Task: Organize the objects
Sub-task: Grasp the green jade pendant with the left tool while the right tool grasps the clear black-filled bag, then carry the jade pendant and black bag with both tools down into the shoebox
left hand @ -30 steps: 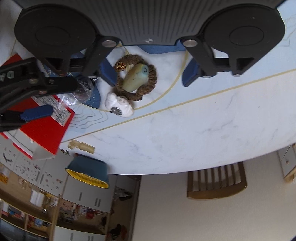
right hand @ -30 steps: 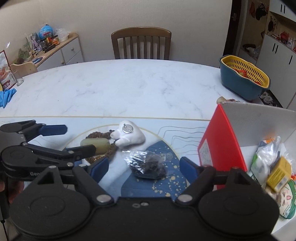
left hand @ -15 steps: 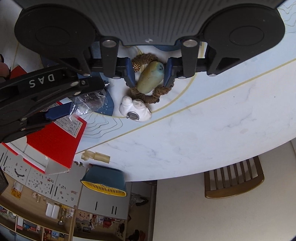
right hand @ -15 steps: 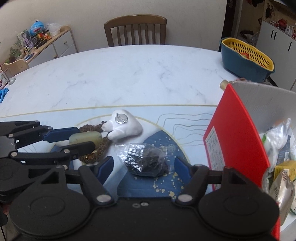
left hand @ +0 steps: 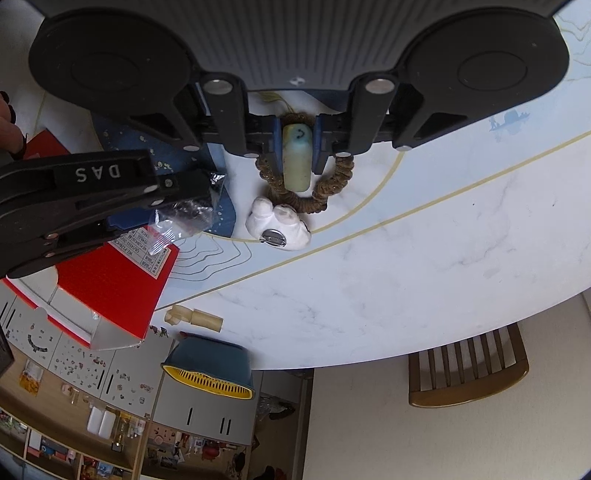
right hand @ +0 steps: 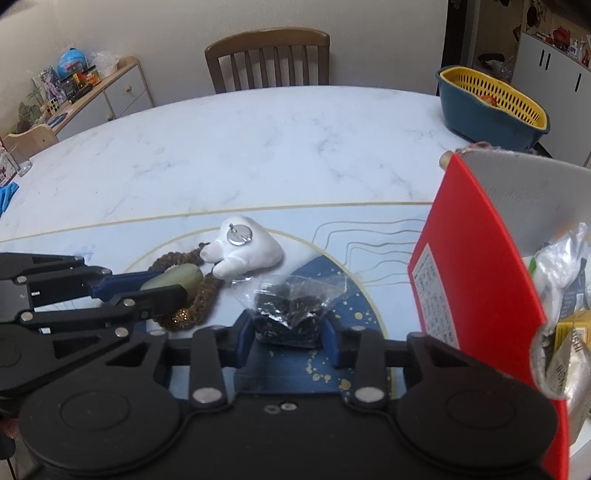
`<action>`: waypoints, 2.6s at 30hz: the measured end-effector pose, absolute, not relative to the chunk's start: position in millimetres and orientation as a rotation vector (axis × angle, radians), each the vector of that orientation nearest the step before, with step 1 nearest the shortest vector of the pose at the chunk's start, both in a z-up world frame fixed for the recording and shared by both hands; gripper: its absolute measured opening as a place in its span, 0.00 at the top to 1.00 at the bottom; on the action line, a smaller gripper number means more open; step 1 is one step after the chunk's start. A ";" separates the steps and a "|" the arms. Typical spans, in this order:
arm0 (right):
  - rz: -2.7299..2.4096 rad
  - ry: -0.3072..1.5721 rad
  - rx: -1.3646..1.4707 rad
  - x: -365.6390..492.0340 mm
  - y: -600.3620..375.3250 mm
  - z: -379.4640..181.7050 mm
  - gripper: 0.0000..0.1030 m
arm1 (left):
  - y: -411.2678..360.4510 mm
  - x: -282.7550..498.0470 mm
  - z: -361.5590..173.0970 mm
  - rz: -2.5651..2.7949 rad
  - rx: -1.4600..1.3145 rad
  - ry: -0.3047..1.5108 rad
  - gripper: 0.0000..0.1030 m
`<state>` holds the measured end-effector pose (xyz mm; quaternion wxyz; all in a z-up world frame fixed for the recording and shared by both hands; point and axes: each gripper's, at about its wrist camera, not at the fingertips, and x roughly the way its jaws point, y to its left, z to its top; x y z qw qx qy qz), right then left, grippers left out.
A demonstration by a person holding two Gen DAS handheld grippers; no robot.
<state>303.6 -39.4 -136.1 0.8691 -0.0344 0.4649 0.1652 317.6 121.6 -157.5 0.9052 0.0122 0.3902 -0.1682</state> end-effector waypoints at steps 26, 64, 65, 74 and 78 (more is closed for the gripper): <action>0.446 0.808 0.008 223.6 -91.3 -28.9 0.67 | 84.4 250.2 -51.2 -0.368 -0.062 0.699 0.85; 0.273 0.776 0.050 239.4 -339.1 -35.1 0.67 | -132.6 301.2 -44.9 -0.450 0.029 0.743 0.85; 0.276 0.780 0.041 241.7 -340.2 -37.3 0.67 | -136.7 305.8 -47.4 -0.452 0.027 0.748 0.85; 0.341 0.846 -0.021 270.6 -340.0 -58.8 0.67 | -168.8 343.3 -69.1 -0.466 0.042 0.788 0.85; 0.361 0.870 -0.027 279.7 -340.4 -69.3 0.67 | -177.5 354.4 -77.6 -0.462 0.055 0.801 0.85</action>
